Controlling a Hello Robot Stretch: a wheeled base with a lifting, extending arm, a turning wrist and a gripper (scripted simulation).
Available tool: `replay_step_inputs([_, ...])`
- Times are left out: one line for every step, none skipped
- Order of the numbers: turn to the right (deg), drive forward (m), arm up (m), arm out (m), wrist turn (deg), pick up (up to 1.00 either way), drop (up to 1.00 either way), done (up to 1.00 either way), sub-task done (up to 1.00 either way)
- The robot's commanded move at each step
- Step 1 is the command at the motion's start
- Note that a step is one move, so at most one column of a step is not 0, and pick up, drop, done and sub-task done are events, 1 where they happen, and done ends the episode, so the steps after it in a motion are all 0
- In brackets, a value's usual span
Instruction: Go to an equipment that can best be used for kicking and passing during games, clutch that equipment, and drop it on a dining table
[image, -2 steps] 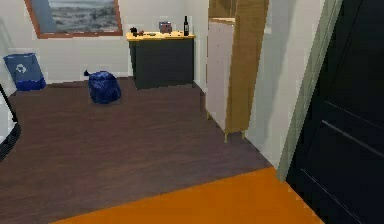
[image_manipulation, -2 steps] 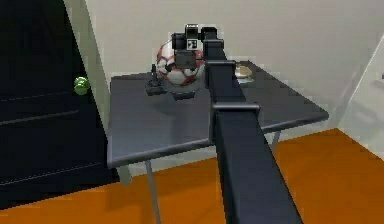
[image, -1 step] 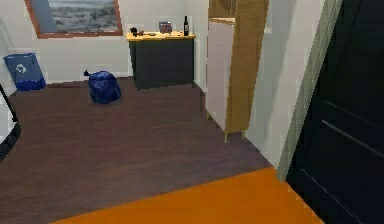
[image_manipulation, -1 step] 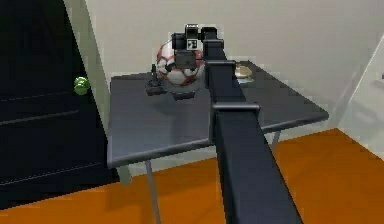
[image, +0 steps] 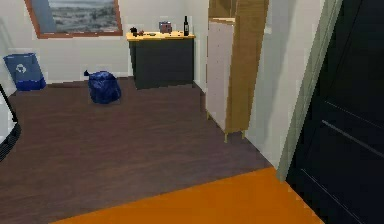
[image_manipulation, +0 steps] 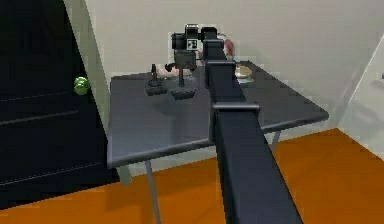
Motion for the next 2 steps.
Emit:
replay_step_inputs([0.0, 0.00, 0.00, -0.10, 0.0, 0.00, 0.00, 0.00, 0.00])
replay_step_inputs([0.0, 0.00, 0.00, 0.00, 0.0, 0.00, 0.00, 1.00, 0.00])
